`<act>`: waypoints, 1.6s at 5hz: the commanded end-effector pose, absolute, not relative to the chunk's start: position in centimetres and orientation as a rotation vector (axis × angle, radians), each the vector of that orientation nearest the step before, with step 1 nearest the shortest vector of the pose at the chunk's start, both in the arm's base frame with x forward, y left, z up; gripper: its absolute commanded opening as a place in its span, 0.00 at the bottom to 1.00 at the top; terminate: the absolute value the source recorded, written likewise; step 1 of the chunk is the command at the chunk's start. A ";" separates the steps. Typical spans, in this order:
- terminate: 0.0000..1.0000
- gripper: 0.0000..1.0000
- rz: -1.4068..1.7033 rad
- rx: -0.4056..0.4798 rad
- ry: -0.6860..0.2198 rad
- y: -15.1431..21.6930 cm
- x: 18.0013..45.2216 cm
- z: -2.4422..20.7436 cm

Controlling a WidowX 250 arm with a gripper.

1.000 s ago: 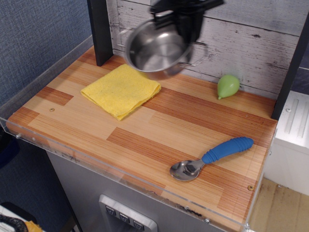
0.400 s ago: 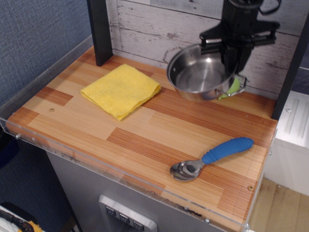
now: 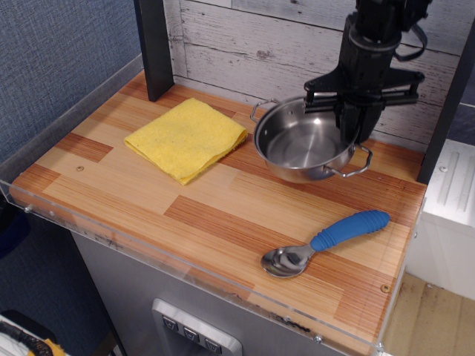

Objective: Put the pan between the spoon and towel

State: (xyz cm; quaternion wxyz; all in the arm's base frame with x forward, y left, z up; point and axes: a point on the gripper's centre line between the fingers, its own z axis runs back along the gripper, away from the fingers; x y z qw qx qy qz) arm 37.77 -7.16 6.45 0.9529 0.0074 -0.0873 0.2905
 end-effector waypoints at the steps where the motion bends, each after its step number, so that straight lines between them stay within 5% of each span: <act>1: 0.00 0.00 0.574 0.015 -0.188 -7.9 36.5 5.6; 4: 0.00 0.00 0.609 0.035 -0.141 -8.0 36.7 2.8; 5: 0.00 1.00 0.620 0.043 -0.129 -7.8 36.7 2.7; 8: 0.00 1.00 0.649 0.026 -0.167 -6.9 36.3 4.1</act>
